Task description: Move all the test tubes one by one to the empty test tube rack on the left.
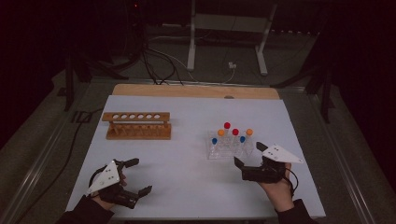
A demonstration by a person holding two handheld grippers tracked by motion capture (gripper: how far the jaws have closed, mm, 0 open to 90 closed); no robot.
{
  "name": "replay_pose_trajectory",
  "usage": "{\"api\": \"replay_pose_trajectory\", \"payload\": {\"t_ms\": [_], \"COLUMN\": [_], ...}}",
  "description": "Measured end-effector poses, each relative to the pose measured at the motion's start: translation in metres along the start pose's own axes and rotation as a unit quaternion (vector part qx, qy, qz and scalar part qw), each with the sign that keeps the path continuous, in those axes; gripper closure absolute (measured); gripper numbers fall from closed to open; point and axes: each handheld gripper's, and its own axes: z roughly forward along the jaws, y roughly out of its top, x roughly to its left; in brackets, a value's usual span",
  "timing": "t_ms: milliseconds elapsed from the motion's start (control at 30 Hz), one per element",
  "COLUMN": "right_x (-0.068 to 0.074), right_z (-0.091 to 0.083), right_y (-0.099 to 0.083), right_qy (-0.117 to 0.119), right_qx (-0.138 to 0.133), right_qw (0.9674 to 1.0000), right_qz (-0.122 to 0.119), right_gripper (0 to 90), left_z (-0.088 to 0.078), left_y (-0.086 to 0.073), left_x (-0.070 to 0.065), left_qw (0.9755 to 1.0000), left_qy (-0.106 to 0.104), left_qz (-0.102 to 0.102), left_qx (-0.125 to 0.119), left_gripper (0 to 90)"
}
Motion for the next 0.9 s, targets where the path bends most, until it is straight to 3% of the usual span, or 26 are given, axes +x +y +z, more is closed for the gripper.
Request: {"api": "replay_pose_trajectory", "payload": {"t_ms": [500, 900], "right_x": [-0.008, -0.015], "right_z": [0.026, 0.040], "right_y": [-0.003, -0.003], "right_qy": [-0.052, -0.064], "right_qx": [0.044, 0.086], "right_qw": [0.9974, 0.9935], "right_qz": [0.023, 0.039], "right_gripper": [20.9, 55.0], "left_z": [-0.001, -0.001], "left_y": [0.000, 0.000], "left_x": [0.000, 0.000], "left_qw": [1.0000, 1.0000], "left_qy": [-0.001, -0.004], "left_qz": [-0.001, -0.002], "left_qx": [-0.001, -0.002], "left_gripper": [0.4, 0.4]}}
